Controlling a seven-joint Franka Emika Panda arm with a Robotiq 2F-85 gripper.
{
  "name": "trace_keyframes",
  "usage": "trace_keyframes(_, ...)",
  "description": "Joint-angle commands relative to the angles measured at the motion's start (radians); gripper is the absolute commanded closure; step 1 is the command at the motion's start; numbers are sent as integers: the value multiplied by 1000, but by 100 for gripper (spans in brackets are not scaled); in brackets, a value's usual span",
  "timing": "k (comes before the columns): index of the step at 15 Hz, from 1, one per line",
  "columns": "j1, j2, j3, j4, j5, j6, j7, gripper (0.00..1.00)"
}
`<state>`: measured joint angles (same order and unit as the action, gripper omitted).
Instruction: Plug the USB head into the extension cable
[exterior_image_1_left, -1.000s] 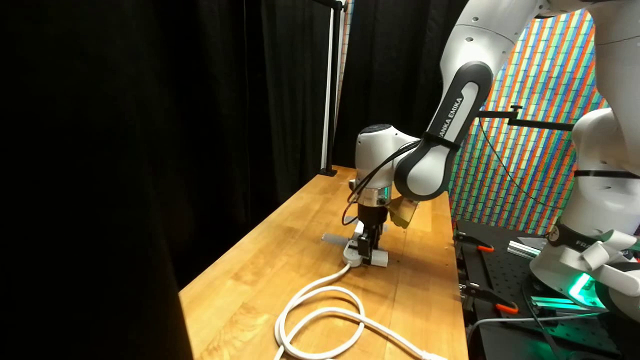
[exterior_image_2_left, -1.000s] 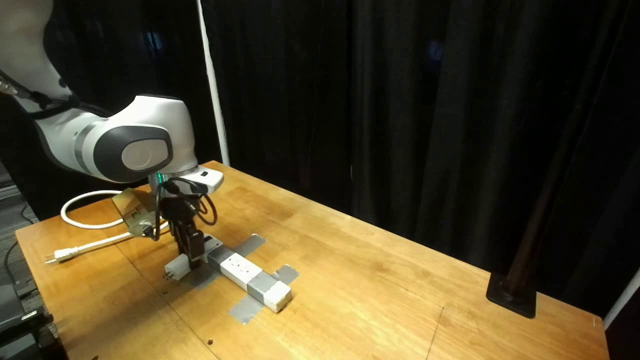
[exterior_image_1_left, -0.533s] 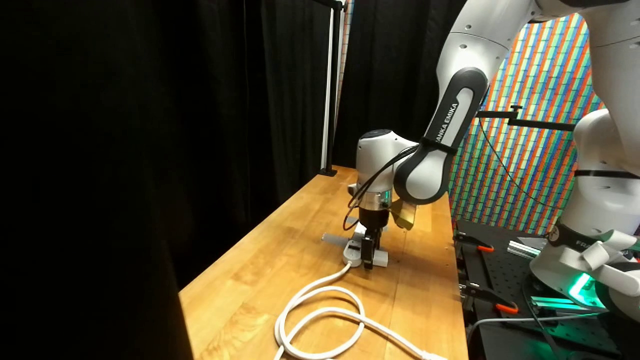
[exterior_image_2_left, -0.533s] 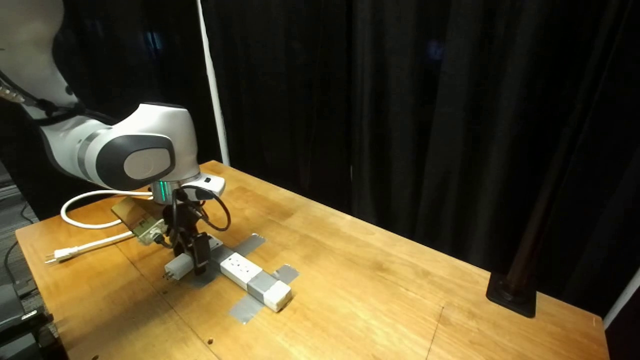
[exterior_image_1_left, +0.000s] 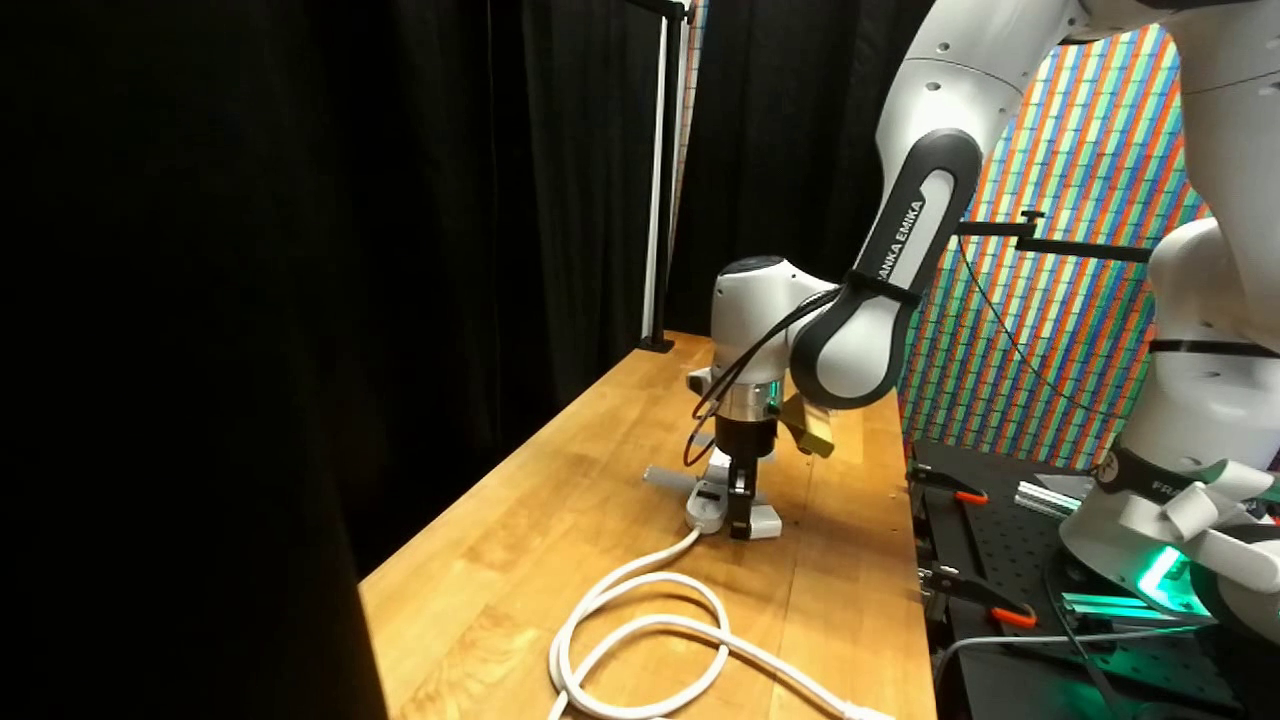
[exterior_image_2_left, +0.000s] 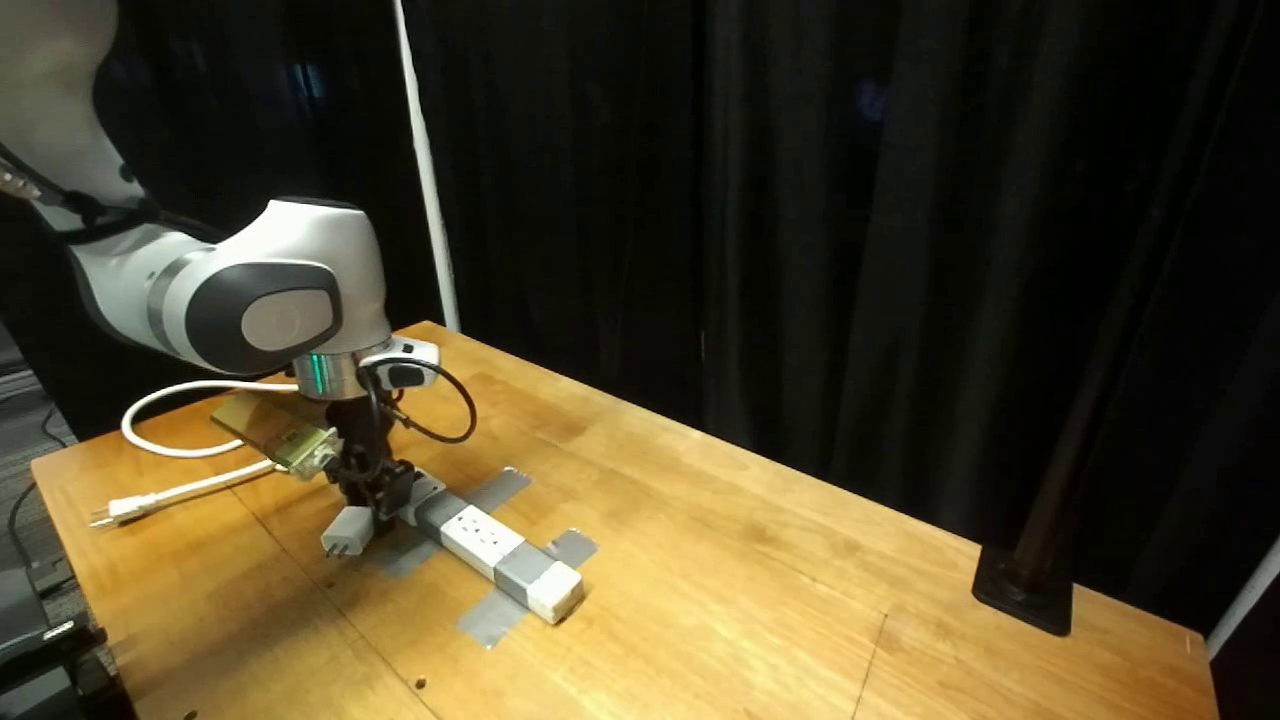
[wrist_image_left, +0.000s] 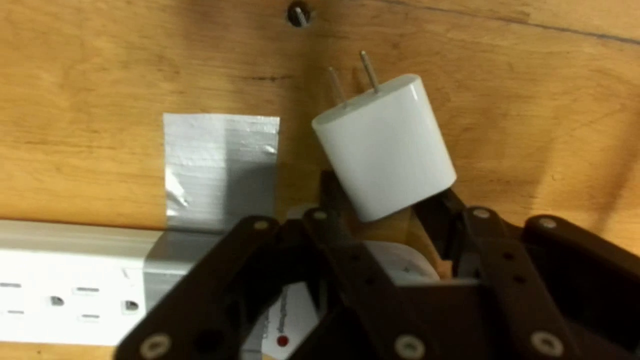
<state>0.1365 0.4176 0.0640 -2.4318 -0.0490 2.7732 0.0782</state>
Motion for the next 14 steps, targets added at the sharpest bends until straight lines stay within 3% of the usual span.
trace_keyframes(1,-19,-4,17,-5,9,8,-46,87)
trace_keyframes(2,-29,-5,22,-7,14,7,-60,44)
trace_keyframes(4,-56,-11,51,-10,27,-1,-115,48)
trace_keyframes(10,-130,-23,162,-26,54,-12,-315,3)
trace_keyframes(14,-170,-24,198,-35,54,-25,-421,0)
